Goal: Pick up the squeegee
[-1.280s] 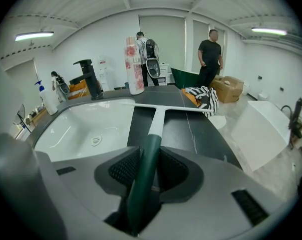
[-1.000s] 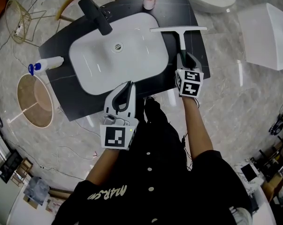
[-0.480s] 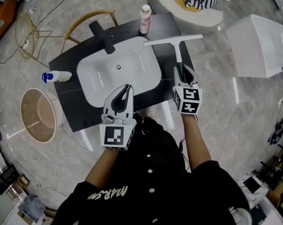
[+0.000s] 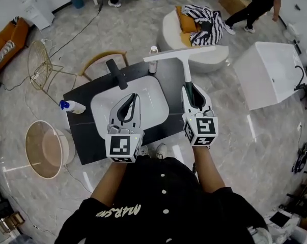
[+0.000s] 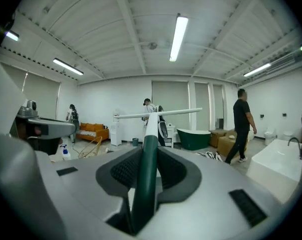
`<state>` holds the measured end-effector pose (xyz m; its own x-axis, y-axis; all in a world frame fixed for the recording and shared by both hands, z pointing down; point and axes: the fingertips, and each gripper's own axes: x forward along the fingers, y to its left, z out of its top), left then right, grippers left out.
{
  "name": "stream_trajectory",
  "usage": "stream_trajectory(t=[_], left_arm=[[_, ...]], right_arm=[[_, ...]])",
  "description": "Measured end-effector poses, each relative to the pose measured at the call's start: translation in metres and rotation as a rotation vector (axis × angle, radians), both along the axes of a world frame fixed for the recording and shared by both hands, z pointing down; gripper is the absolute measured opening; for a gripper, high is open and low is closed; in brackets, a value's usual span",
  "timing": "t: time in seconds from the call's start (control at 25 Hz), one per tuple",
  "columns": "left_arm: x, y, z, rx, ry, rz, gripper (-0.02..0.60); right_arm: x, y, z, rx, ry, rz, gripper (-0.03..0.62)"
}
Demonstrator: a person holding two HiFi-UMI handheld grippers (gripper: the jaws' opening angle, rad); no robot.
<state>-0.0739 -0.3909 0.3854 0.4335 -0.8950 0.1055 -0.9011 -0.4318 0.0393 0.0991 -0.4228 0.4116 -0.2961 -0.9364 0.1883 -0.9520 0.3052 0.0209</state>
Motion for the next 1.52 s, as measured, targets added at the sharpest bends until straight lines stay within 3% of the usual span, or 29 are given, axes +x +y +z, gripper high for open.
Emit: stream_trajectory(t=[0.4,0.88,1.52], left_arm=[[-0.008,-0.016,-0.054,0.107,0.012,-0.009,0.021],[-0.024,-0.016,-0.057,0.120,0.014,-0.036,0.021],[-0.025,-0.006,-0.055,0.133,-0.028,-0.054,0.021]], right_arm=[[-0.009,0.014,-0.077,0.186,-0.078,-0.031,0.089],[0.003,0.028,-0.099,0.306,-0.131,-0.002,0.089],[-0.006,0.026,-0.098,0.290,-0.098,-0.024,0.089]])
